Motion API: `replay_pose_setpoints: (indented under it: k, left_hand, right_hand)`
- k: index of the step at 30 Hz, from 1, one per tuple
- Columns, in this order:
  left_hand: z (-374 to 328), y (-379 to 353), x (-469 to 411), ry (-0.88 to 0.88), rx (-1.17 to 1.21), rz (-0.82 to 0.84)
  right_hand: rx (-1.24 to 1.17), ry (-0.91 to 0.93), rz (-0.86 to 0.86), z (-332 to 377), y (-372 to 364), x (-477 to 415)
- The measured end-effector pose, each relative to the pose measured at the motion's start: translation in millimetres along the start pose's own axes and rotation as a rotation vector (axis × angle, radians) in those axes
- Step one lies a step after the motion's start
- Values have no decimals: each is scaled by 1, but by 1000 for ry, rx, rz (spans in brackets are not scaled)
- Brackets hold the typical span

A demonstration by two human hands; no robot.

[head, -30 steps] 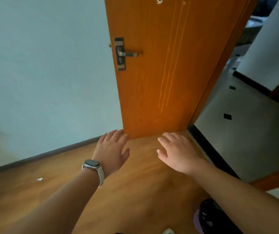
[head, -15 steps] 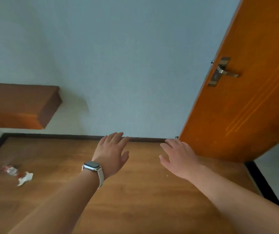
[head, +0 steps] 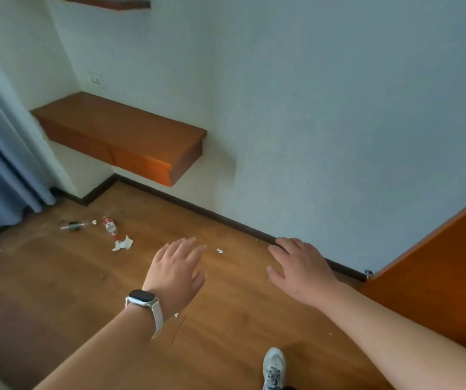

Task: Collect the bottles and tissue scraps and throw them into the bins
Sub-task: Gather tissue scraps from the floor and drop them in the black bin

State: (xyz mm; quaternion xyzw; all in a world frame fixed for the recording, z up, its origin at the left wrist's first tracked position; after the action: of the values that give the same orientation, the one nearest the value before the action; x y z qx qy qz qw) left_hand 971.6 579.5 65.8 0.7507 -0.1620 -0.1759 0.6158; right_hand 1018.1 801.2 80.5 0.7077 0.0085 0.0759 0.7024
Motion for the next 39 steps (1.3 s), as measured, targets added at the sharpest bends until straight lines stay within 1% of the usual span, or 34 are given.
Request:
replay_pose_setpoints:
  k: [6, 11, 15, 18, 21, 23, 25, 31, 36, 39]
  left_hand:
    - [51, -7, 5, 158, -61, -9]
    - [63, -19, -23, 275, -108, -18]
    - [63, -38, -71, 391, -90, -18]
    - [45, -57, -115, 402, -97, 1]
    - [25, -64, -153, 418, -85, -42]
    - [15, -68, -172, 439, -84, -53]
    - [12, -76, -183, 472, -79, -27]
    - [28, -99, -182, 648, -57, 73]
    - [60, -132, -178, 699, -70, 147]
    - [88, -165, -177, 759, -6, 166]
  right_hand:
    - [-12, 174, 7, 31, -18, -61]
    - [-38, 320, 21, 26, -25, -126]
    - [-66, 429, 52, 2, -35, -184]
    - [-75, 483, 80, -29, -45, -222]
    - [-97, 531, 123, -60, -57, -249]
    - [-69, 575, 156, -77, -67, -270]
    - [-39, 610, 201, -88, -77, -289]
    - [-62, 623, 290, -95, -114, -320]
    - [-74, 610, 339, -87, -141, -350]
    - [-61, 594, 355, -82, -169, -374]
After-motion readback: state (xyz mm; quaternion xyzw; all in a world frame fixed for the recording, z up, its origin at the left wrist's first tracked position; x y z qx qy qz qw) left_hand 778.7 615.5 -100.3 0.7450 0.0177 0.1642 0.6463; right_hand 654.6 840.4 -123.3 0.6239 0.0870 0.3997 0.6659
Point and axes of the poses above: each hand's wrist, its own x-axis away from the middle knuckle, its own y-axis out of the back of the hand, z = x × y, the point moved 9 cm from there along -x, towards the middle knuckle
